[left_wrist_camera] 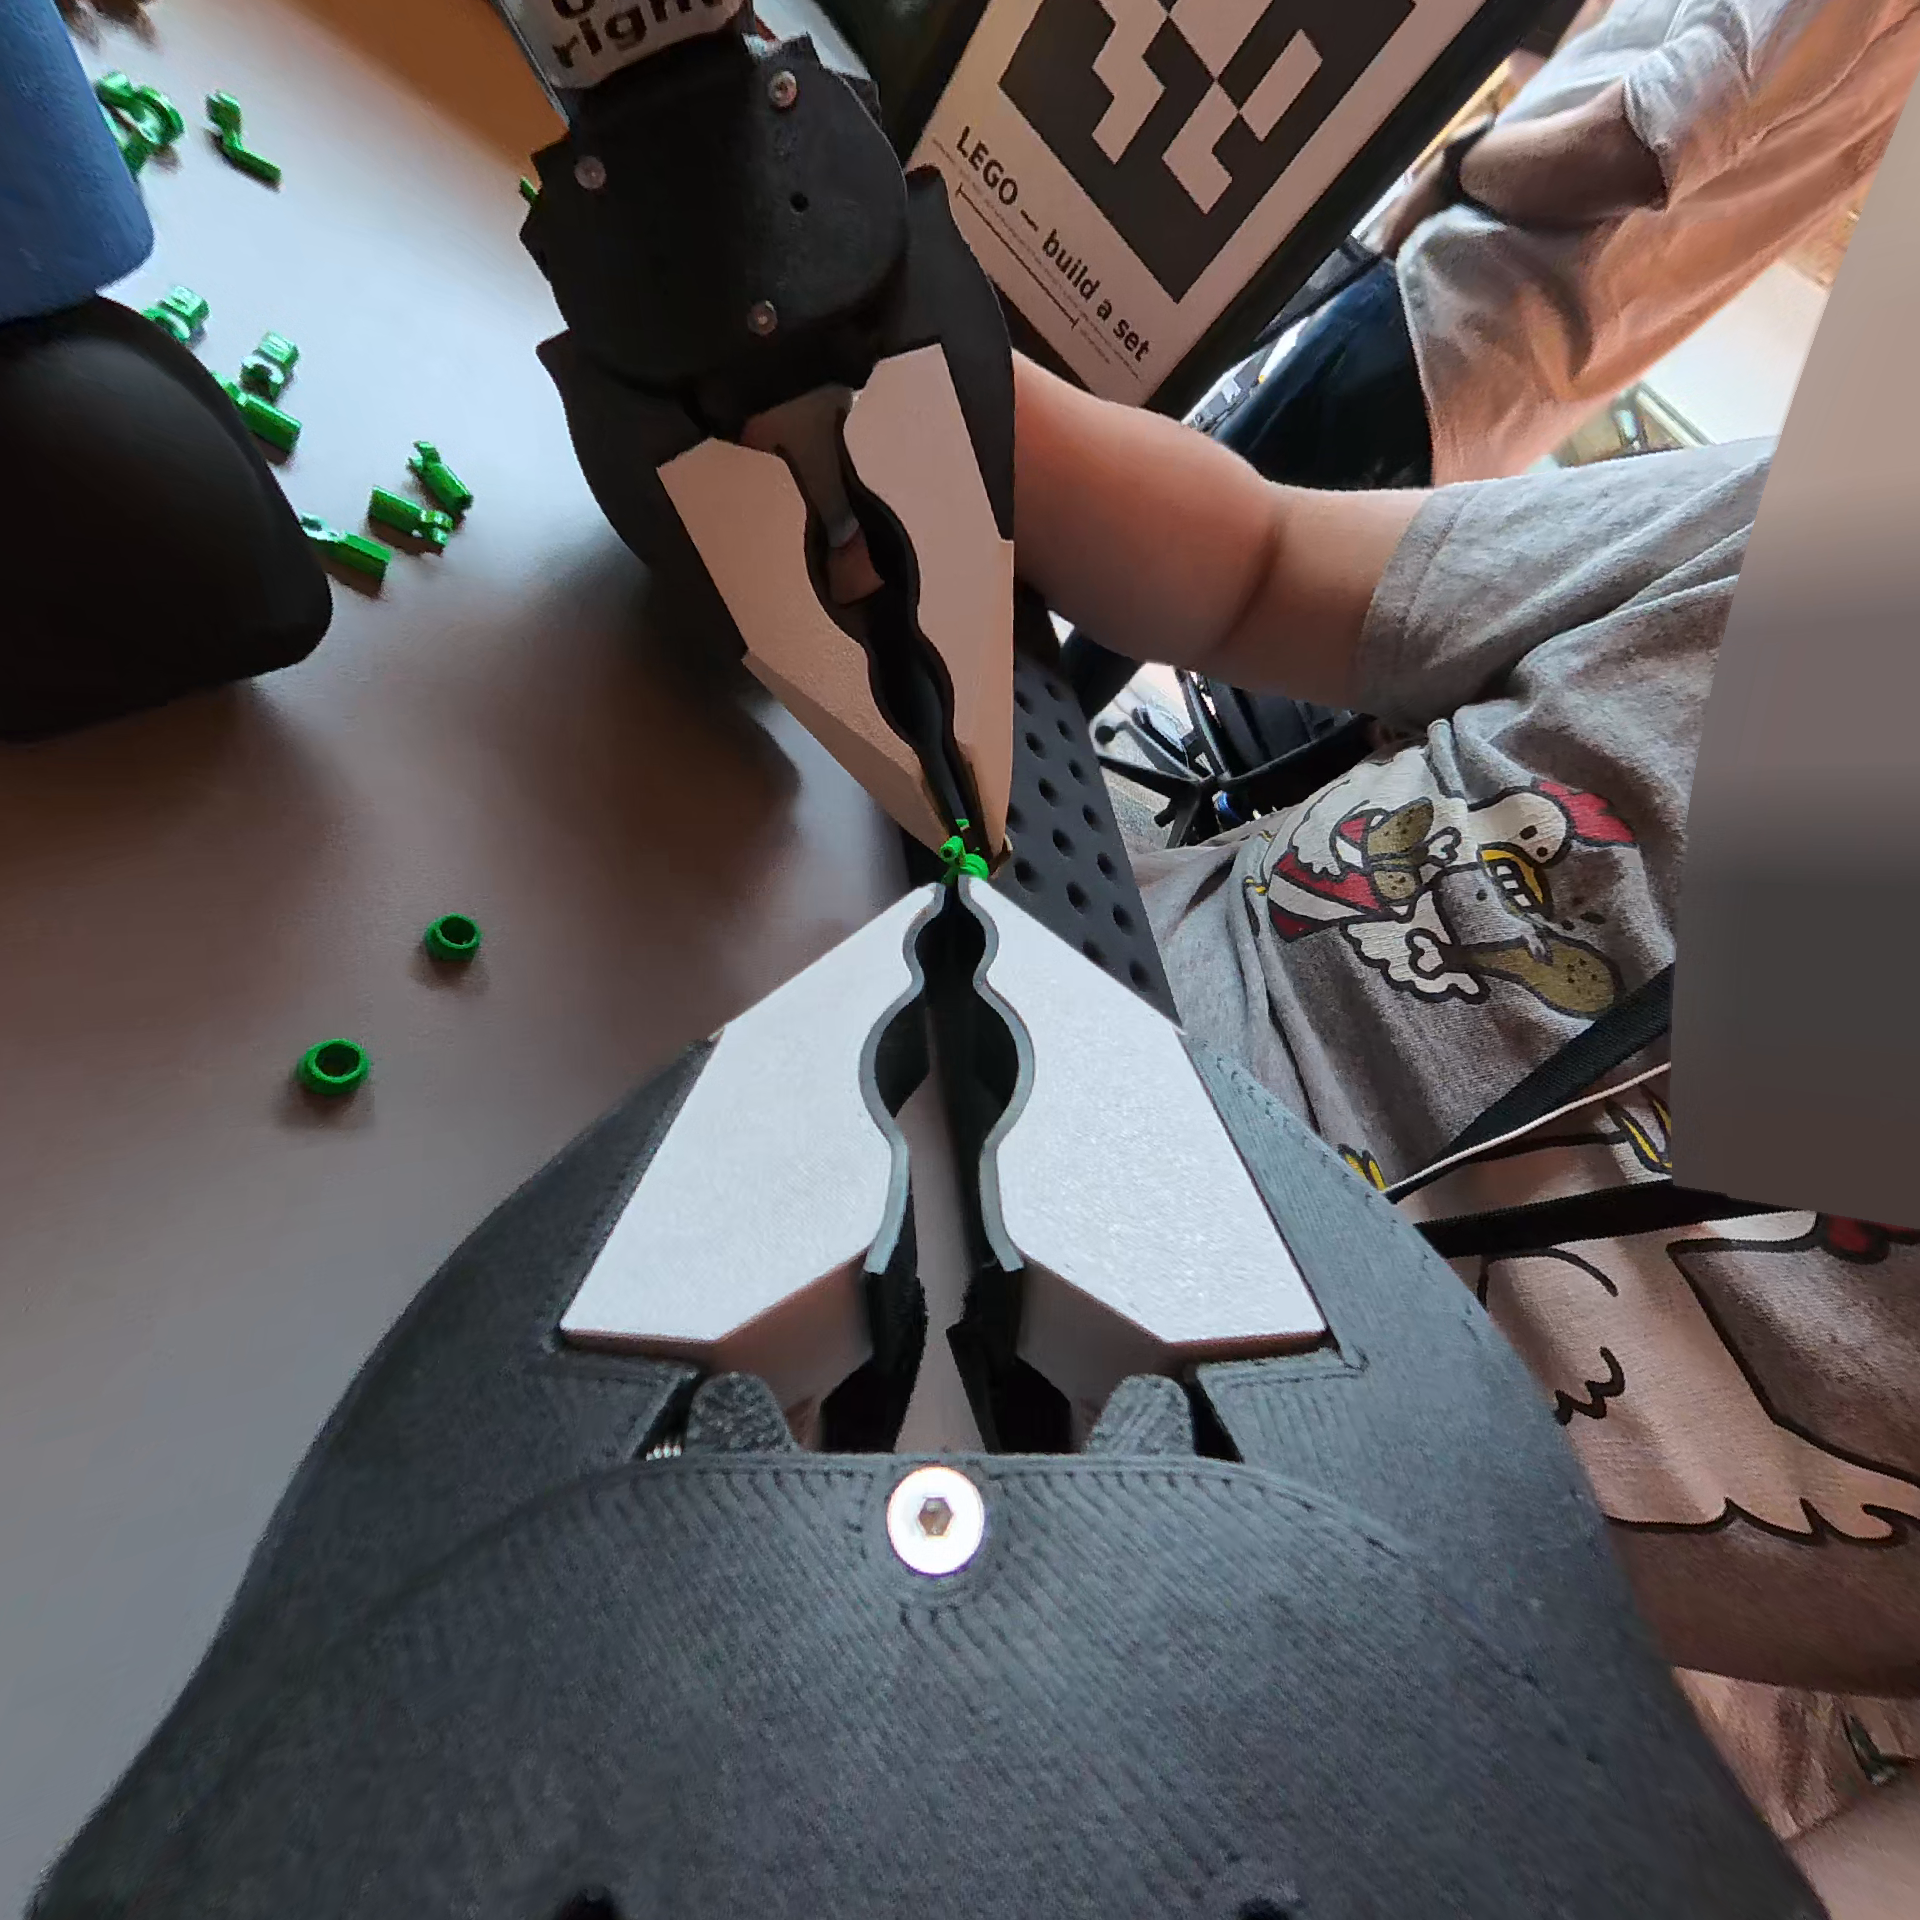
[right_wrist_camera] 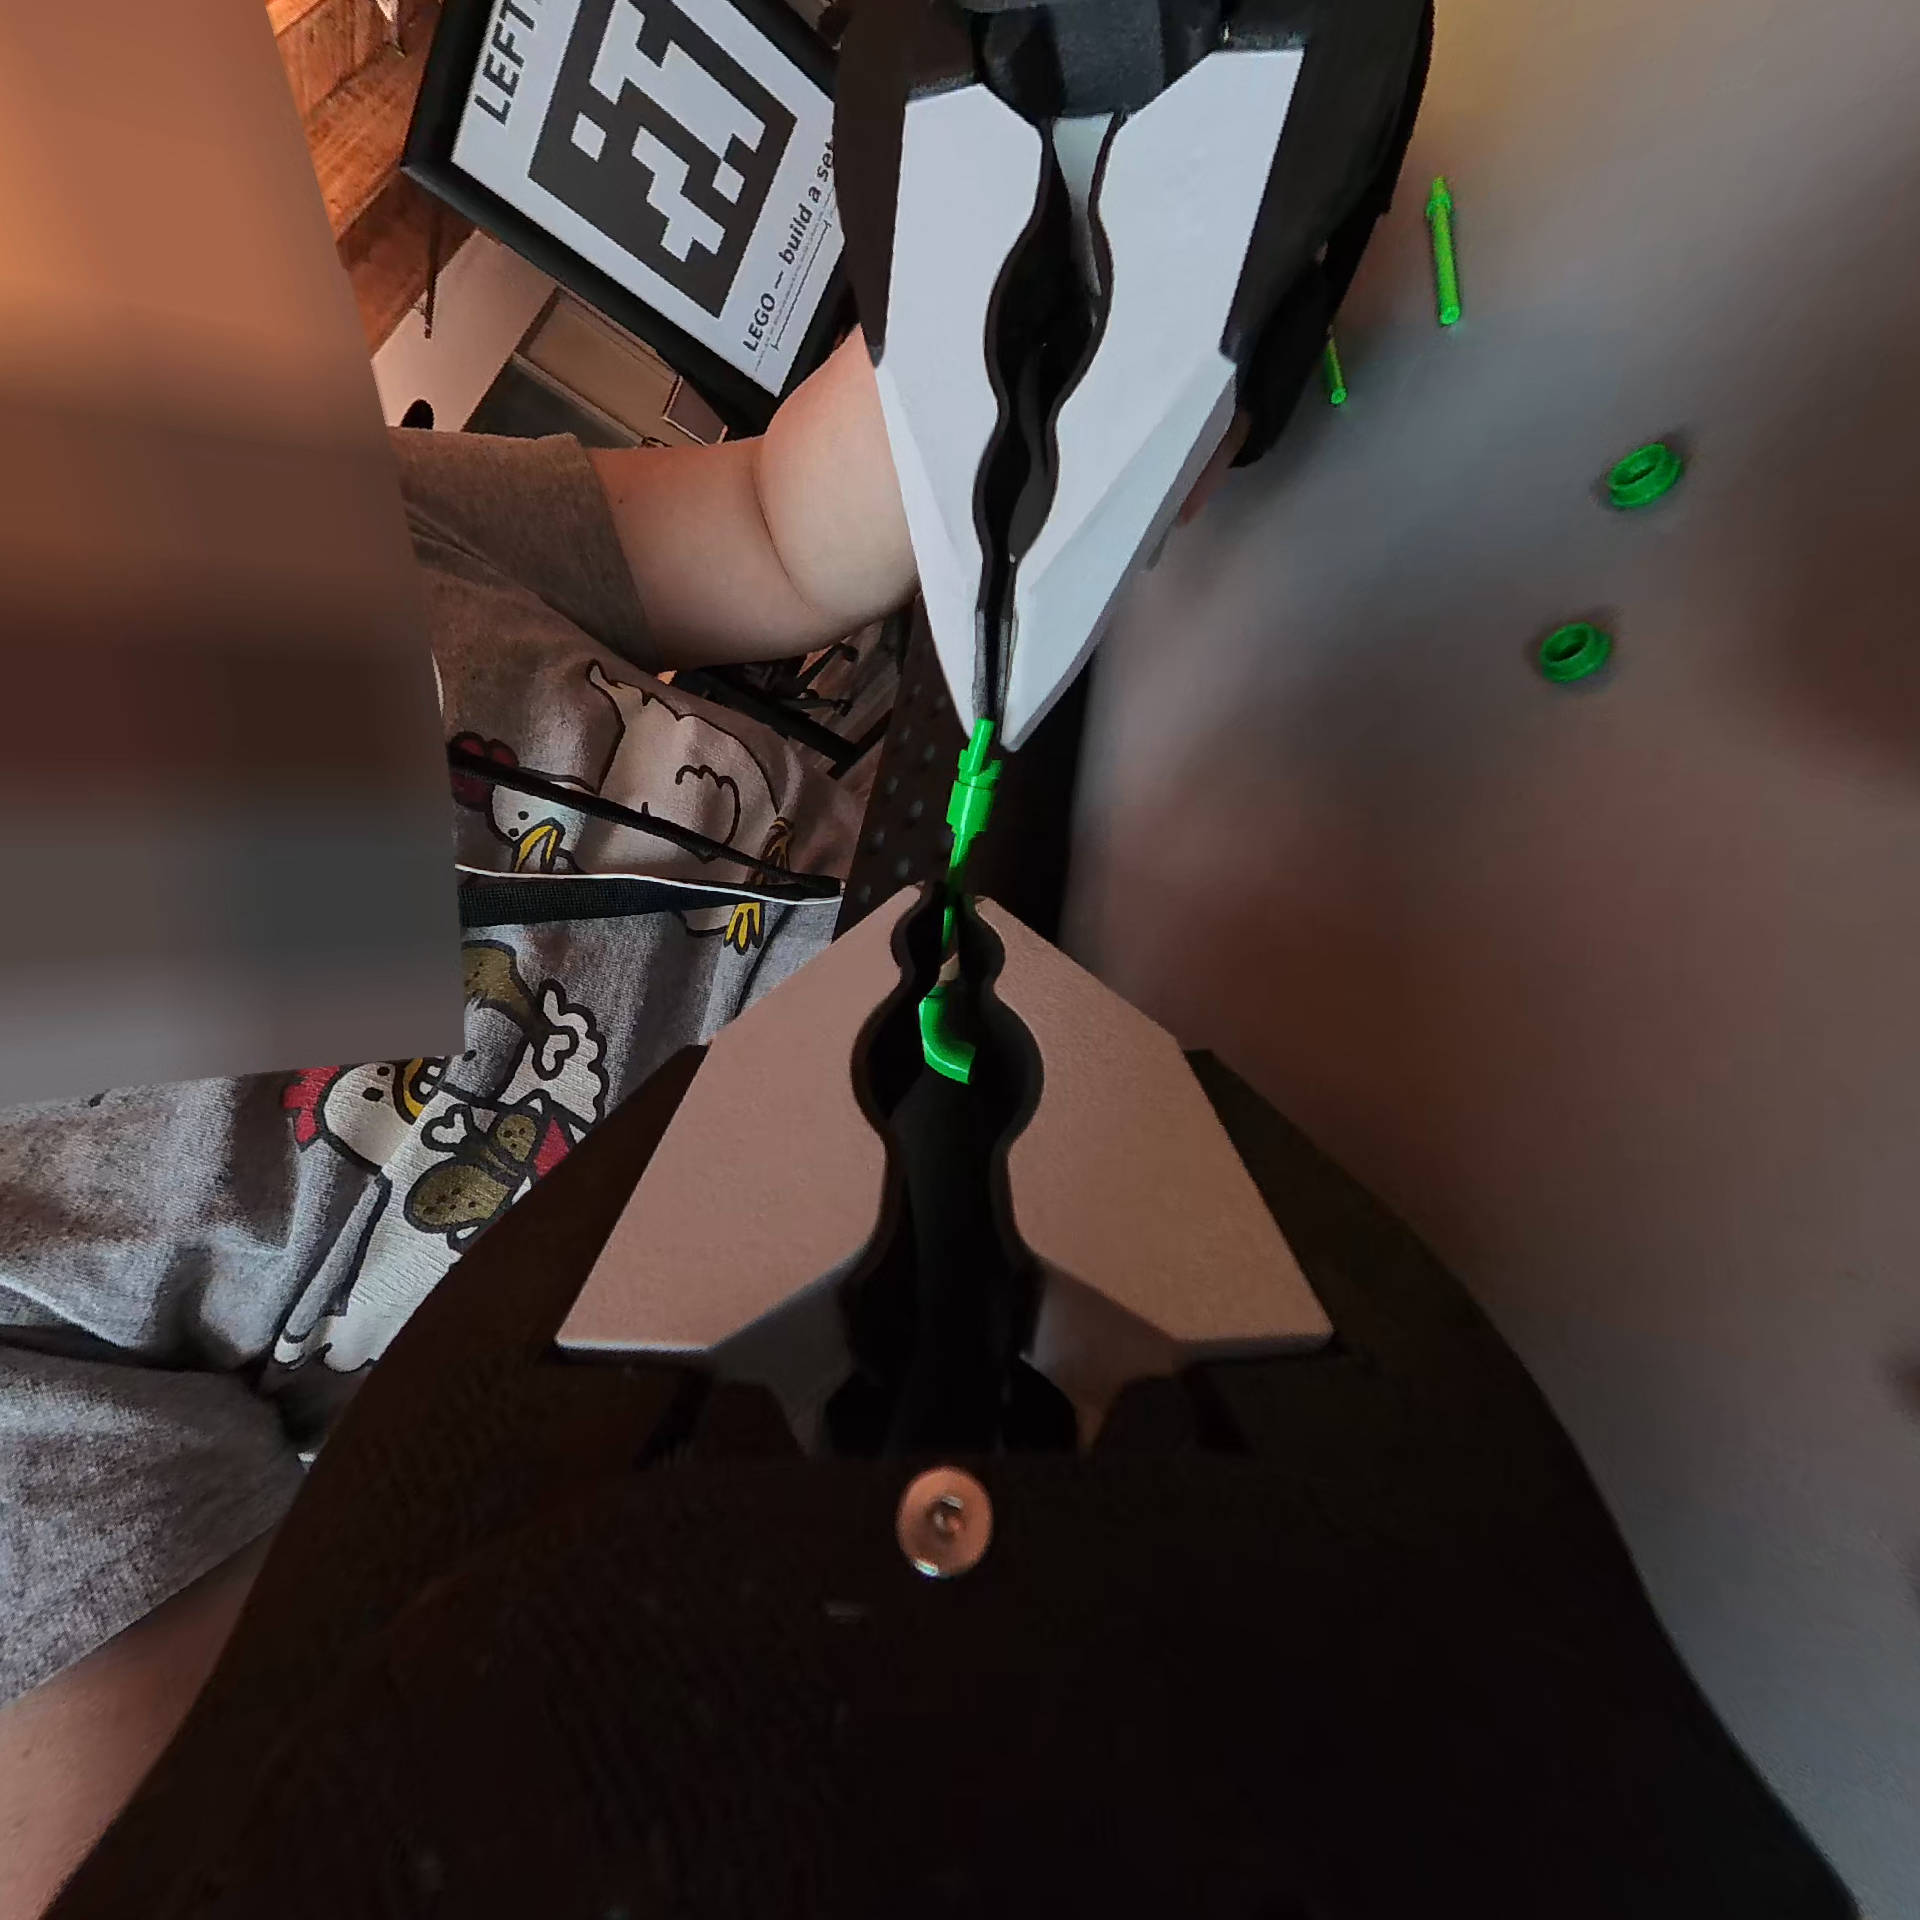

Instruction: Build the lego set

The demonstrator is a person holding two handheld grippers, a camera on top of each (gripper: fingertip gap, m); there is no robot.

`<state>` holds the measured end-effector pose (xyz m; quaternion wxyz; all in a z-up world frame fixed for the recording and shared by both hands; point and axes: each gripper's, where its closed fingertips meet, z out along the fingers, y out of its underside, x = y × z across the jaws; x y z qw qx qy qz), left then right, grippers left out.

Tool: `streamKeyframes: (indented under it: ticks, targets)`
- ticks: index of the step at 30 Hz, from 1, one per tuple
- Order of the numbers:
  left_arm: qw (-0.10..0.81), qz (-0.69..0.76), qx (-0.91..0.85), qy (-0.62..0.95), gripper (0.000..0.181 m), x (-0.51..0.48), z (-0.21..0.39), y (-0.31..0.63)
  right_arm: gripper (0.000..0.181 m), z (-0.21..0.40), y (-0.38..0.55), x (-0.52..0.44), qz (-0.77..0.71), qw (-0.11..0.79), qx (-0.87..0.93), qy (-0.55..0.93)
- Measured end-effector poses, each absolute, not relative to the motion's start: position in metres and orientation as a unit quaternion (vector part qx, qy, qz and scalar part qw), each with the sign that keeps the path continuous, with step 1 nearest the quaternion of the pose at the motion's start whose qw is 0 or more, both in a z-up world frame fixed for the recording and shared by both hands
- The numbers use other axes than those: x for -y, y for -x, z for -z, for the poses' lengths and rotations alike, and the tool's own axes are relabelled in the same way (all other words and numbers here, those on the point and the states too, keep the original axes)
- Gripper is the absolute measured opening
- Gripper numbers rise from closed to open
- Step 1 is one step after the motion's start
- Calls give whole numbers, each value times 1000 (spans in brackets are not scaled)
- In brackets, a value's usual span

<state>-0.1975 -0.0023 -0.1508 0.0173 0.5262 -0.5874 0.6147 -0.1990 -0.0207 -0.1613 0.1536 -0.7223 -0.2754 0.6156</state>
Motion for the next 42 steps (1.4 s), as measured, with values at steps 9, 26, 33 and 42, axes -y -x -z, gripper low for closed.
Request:
streamKeyframes:
  ticks: [9, 26, 33, 42]
  targets:
    - [24, -607, 587, -535, 0, 3, 155, 197, 0, 164, 200, 20, -610, 149, 273, 729]
    - [-45, -589, 576, -565, 0, -13, 158, 192, 0, 168, 200, 4, -587, 182, 239, 751]
    - [-74, -579, 568, -580, 0, -20, 159, 188, 0, 169, 198, -3, -588, 185, 214, 758]
    - [-35, -542, 627, -559, 0, 15, 175, 185, 0, 152, 188, -23, -624, 231, 147, 732]
